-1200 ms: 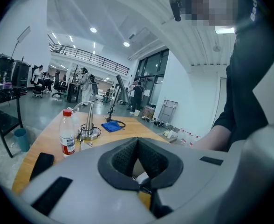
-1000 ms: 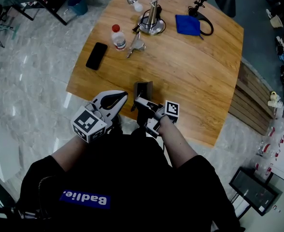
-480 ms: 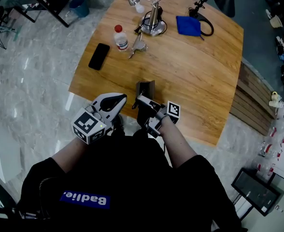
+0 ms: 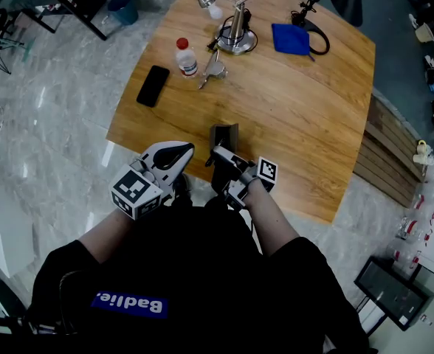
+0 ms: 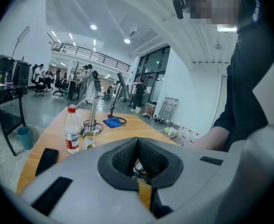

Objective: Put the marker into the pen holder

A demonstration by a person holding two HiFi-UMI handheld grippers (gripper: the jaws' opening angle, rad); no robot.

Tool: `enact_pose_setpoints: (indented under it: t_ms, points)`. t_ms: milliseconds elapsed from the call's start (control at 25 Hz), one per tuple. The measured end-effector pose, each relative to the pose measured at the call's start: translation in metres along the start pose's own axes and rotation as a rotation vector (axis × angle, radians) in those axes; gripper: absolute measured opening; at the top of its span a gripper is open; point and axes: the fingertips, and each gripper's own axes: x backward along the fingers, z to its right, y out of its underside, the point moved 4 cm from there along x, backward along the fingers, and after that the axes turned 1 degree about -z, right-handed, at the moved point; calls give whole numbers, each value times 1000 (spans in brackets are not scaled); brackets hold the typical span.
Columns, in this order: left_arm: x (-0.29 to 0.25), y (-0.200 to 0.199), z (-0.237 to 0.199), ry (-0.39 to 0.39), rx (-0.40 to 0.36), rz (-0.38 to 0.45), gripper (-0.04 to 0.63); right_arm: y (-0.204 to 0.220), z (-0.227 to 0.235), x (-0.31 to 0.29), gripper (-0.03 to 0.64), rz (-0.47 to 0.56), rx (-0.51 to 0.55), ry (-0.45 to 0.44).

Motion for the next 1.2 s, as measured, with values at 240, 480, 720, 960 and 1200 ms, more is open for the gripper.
enact_pose_setpoints:
  t_ms: [240,480,720,960,1200]
  points:
    - [-4,0,-1,3,5,-10,9,-3,-2,3,79,4,21,14]
    - [-11,0,0,18,2,-23,8,-2,-5,3,87,5,24,3]
    - [-15,1,-1,26,2,-30,9,2,-12,0,95,-4,18,-21]
    - [-13,2,-2,27,5,-31,8,4,-12,1,100,18,-4,-26]
    - [-13,1,-1,31,3,-28,8,7,-18,2,100,23,-1,-37]
